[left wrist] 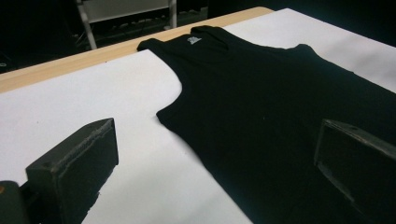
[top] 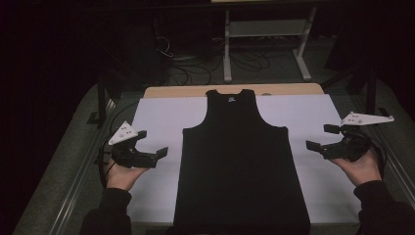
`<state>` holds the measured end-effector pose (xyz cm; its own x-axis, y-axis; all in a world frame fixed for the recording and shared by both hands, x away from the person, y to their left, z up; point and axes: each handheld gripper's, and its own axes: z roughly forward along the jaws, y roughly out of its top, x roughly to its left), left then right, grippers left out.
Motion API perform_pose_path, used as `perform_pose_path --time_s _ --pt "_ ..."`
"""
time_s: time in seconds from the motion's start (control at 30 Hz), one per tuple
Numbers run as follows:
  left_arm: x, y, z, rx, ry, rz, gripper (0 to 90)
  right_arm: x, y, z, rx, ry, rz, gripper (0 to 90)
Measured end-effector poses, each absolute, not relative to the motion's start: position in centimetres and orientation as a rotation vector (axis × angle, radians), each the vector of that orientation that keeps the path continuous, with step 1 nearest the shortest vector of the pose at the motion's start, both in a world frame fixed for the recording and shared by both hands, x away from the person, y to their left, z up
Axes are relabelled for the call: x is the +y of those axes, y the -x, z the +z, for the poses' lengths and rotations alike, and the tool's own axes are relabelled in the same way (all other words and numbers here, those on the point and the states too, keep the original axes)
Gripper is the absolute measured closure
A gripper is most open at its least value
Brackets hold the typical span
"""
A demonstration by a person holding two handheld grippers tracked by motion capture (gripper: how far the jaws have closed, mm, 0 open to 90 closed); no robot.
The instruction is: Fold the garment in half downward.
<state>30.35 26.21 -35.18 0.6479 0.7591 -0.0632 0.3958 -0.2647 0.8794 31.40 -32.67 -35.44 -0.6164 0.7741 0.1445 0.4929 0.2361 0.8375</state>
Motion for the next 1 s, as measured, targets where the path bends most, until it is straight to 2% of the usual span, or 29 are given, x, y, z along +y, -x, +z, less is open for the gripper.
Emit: perform_pose_path --time_s 0.6,1.0 --pt "25.4 -33.1 -33.6 0.888 -1.929 0.44 0.0 -32.1 -33.6 -34.2 2.243 -1.169 1.322 0.0" --pt "24.7 -34.7 -33.9 0.888 -1.912 0.409 0.0 -32.0 -35.5 -33.8 2.243 -1.184 1.333 0.0"
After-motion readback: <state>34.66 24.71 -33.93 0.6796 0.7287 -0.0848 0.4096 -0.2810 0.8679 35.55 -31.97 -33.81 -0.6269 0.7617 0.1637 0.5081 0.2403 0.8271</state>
